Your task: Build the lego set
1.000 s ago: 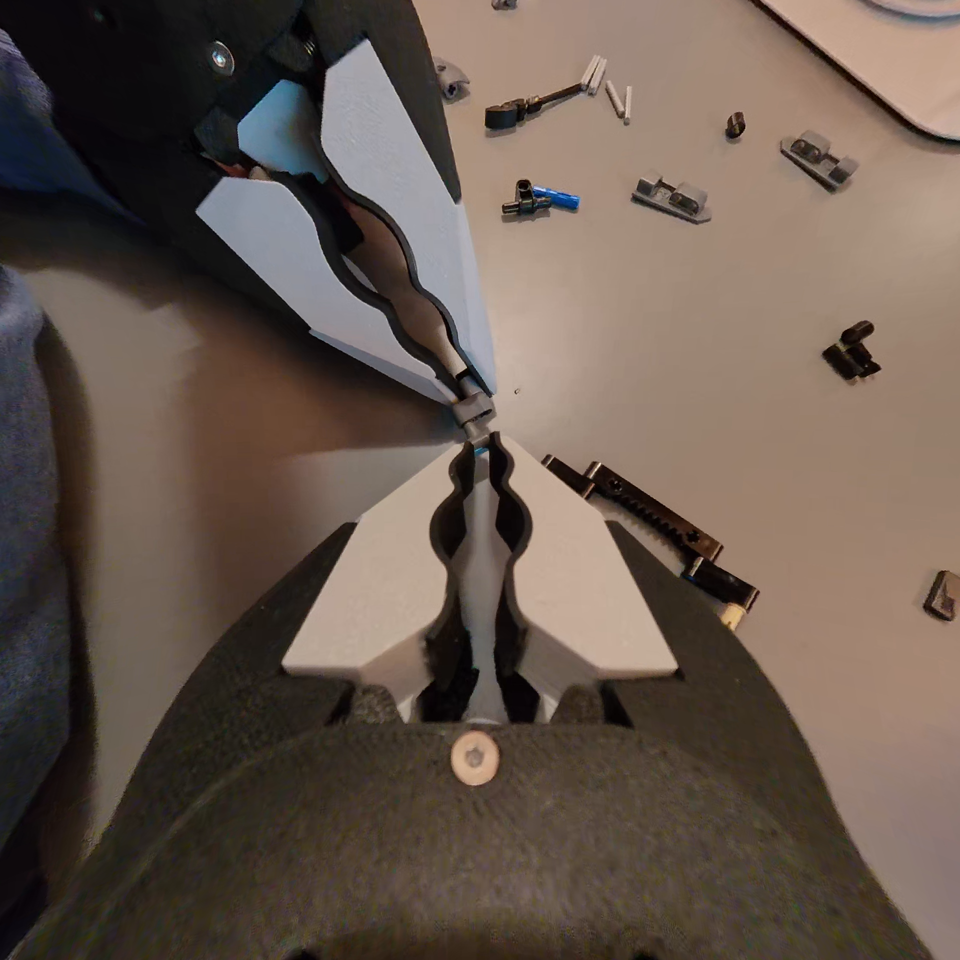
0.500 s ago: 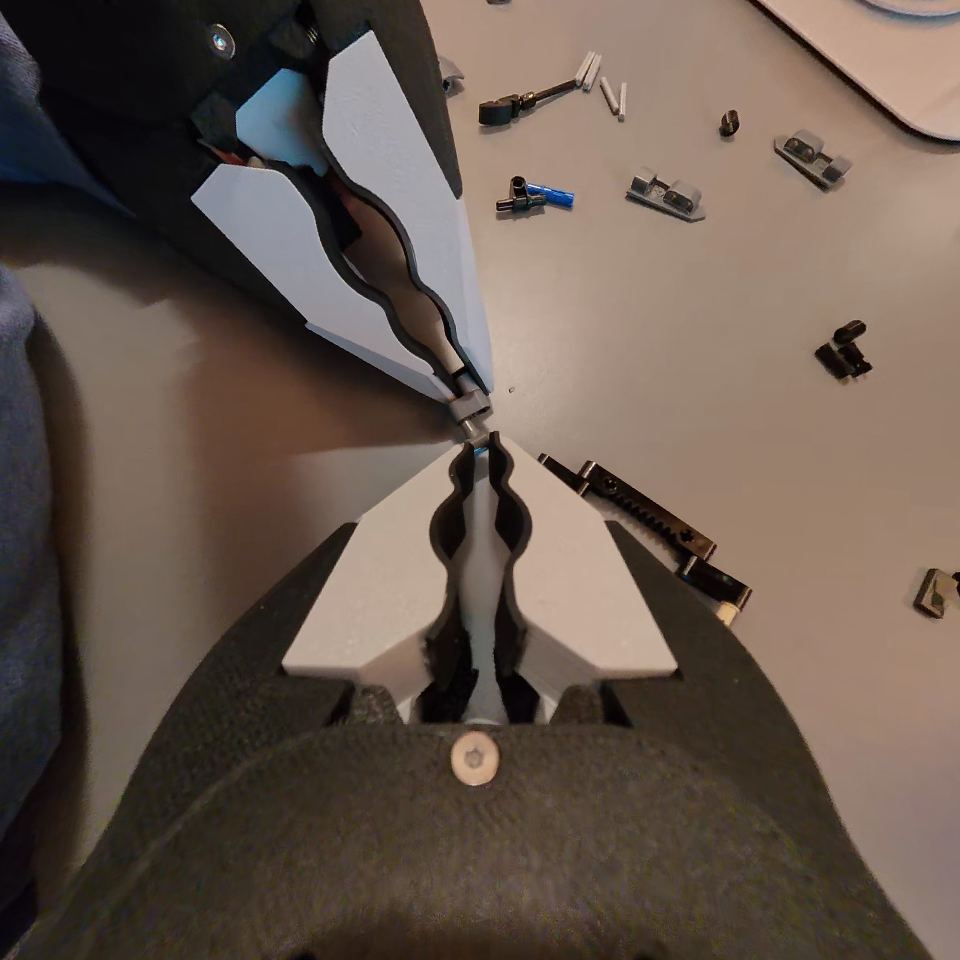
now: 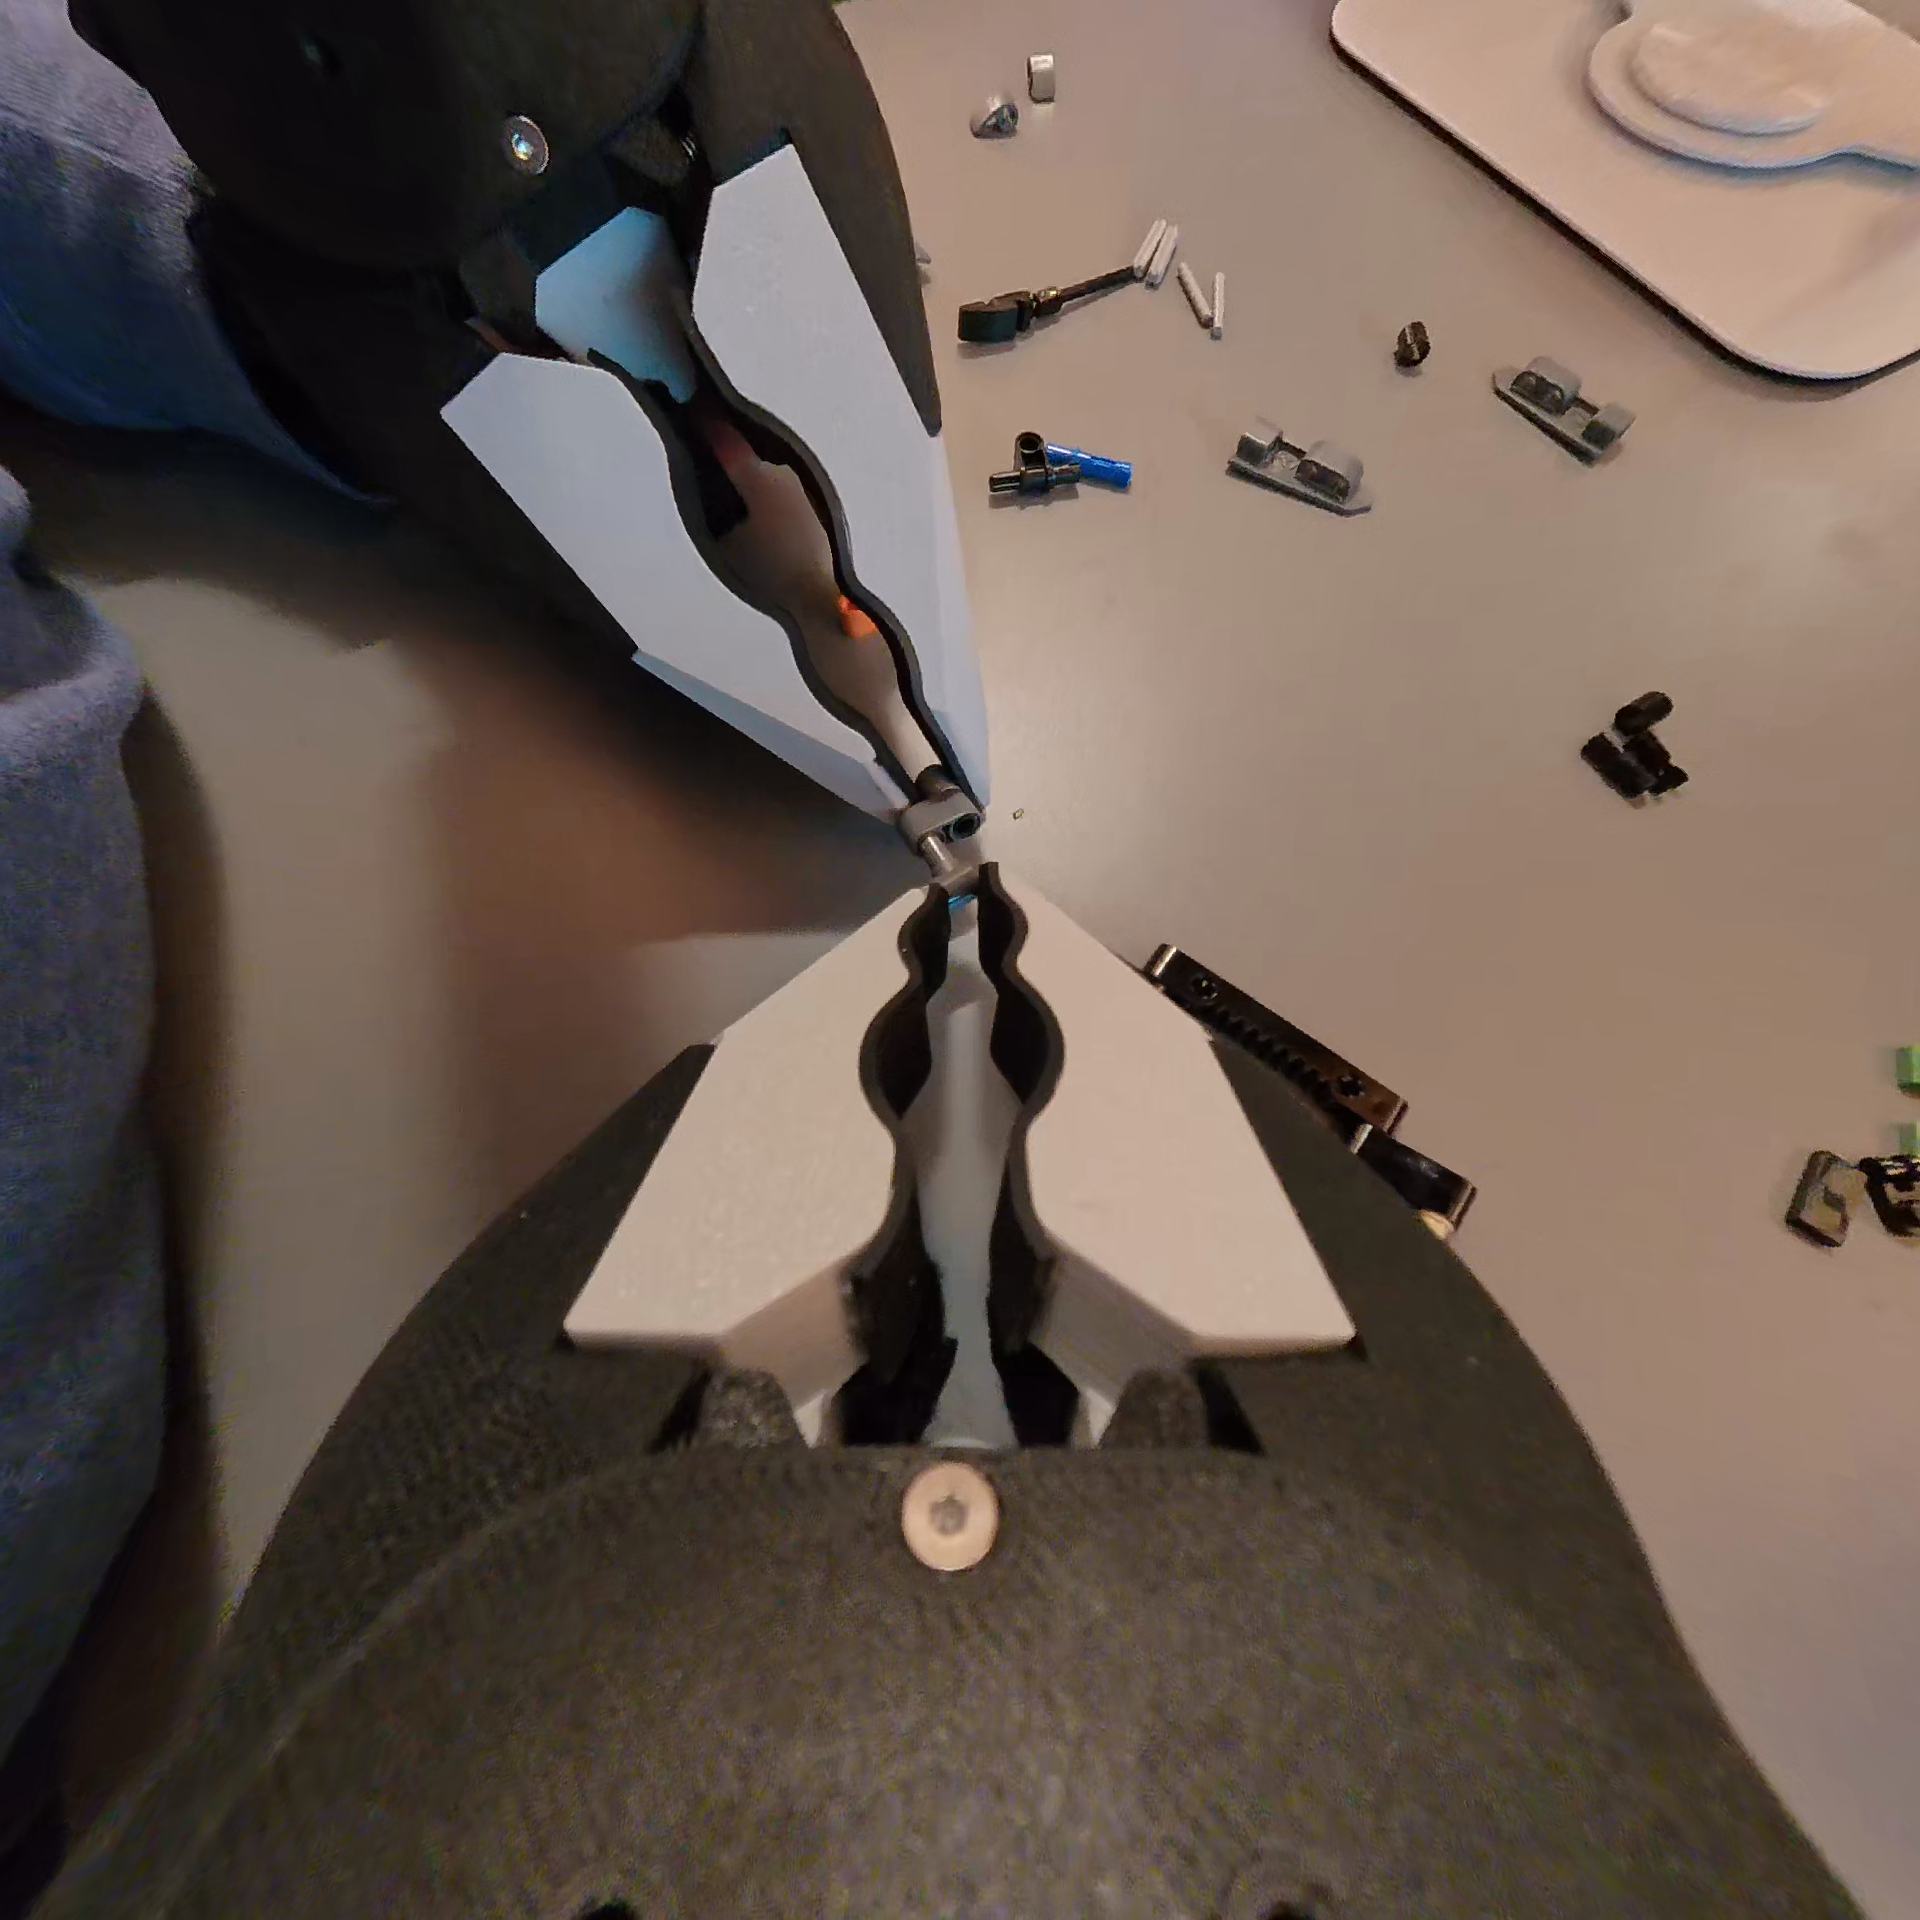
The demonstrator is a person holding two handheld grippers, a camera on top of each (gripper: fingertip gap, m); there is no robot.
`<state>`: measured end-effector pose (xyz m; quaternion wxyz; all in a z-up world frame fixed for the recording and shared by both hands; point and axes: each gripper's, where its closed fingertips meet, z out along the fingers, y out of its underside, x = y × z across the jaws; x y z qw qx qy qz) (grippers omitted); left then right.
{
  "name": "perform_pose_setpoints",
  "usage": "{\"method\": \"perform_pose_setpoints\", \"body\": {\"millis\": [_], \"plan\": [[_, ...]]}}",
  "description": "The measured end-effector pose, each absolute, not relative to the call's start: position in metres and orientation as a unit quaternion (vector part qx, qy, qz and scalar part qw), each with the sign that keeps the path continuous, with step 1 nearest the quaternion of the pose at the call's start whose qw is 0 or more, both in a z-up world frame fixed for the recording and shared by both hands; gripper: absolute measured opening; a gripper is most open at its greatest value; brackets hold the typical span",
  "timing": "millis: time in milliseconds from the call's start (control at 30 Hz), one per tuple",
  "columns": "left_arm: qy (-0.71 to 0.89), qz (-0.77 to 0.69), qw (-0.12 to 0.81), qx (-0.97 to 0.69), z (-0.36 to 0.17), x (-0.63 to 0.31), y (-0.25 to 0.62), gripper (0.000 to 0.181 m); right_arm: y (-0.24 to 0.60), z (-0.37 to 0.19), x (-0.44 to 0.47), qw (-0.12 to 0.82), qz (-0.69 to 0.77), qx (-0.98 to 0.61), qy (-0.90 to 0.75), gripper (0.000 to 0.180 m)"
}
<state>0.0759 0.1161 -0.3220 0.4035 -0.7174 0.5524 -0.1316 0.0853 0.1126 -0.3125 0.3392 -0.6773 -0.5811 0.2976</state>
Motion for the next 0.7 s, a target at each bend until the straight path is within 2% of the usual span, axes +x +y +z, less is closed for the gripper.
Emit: {"method": "perform_pose_setpoints", "body": {"millis": [33, 700], "plan": [[0.555, -0.128, 0.404, -0.716, -0.3225, 0.0760, 0.1157, 0.005, 0.1120, -0.3129, 0.0854, 0.339, 0.296, -0.677, -0.582, 0.003], [0.555, -0.071, 0.373, -0.741, -0.3269, 0.0774, 0.1189, 0.005, 0.1160, -0.3174, 0.0896, 0.381, 0.132, -0.675, -0.618, 0.003]]}}
